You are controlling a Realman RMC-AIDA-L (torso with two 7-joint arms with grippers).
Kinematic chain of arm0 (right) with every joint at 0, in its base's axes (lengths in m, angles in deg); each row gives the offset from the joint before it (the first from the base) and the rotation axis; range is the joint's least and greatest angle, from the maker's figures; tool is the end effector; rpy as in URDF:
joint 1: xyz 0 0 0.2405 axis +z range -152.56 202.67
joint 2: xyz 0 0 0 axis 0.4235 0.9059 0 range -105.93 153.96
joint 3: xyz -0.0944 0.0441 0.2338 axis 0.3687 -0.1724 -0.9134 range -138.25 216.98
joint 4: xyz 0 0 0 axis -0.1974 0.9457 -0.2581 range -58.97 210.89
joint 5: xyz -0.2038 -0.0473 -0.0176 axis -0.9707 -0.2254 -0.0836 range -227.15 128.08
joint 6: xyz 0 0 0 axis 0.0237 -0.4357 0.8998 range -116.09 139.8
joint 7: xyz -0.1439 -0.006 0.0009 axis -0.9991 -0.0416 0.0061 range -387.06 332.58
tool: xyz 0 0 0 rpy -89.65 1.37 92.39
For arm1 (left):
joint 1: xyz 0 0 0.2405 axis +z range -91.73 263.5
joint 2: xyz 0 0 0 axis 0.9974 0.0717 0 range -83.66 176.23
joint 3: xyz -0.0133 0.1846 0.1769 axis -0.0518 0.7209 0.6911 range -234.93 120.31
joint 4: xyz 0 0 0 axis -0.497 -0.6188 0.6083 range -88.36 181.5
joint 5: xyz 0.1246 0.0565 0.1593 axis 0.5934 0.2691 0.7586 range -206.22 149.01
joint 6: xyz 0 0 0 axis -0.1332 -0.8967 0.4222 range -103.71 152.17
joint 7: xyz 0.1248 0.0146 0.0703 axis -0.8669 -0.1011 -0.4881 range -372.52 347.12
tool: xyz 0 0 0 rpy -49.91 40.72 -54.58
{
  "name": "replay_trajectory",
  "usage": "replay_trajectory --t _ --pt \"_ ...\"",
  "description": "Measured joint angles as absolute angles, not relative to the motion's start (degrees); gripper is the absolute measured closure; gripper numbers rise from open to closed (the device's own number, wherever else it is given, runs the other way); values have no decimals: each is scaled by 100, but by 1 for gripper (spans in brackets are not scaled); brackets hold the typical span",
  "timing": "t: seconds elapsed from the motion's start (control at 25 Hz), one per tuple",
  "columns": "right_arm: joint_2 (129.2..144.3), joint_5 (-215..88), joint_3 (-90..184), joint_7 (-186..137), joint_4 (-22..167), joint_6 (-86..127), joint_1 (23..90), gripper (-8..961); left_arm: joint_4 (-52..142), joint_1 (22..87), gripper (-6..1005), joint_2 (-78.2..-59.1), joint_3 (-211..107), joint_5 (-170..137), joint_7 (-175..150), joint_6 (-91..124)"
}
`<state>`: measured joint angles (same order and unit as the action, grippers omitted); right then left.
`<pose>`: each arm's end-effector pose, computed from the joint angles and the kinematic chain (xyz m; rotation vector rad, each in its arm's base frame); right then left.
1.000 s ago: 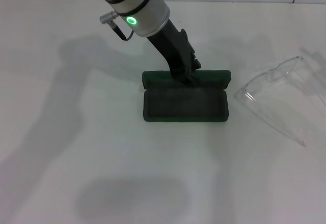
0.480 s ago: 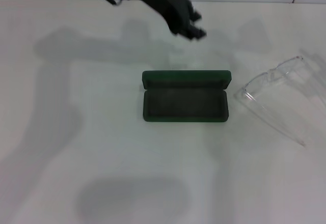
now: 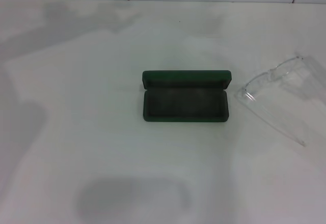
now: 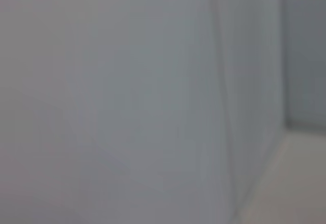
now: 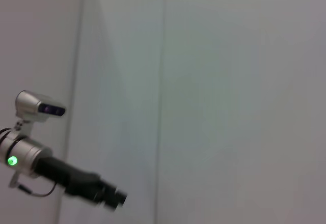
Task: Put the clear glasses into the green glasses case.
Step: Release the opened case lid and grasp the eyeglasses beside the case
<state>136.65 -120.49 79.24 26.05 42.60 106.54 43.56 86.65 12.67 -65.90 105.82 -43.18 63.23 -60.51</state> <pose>0.2929 0.3080 0.1129 -2.0320 0.1383 1.0867 -0.1205 0.4812 0.0885 -2.5494 -0.2417 -0.4921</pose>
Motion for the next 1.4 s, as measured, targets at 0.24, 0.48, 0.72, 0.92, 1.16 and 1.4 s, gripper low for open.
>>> replay_trajectory --t 0.24,0.48,0.72,0.92,1.16,1.4 --pt "13599 -12112 7938 2543 4140 10876 4375 85 8693 2082 577 -6373 10581 -6157 6702 -6463" --pt "13590 -12171 7937 2505 4125 10960 4430 85 8858 2902 598 -6431 10581 -7456 6855 -6834" --pt "13593 -12178 7887 2537 4167 10870 4448 85 8991 3484 792 -6572 10573 -8035 7026 -6524" --pt "13715 -12153 7884 2634 4173 10629 4566 85 9319 3423 912 -6802 10574 -7326 8022 -6130" --pt "13838 -12164 7908 2652 4190 10373 4654 84 9577 2747 954 -7026 10581 -5559 9549 -6223" --pt "13831 -12180 7944 2636 4216 10125 4668 84 9465 2468 955 -6902 10581 -5645 10902 -6706"
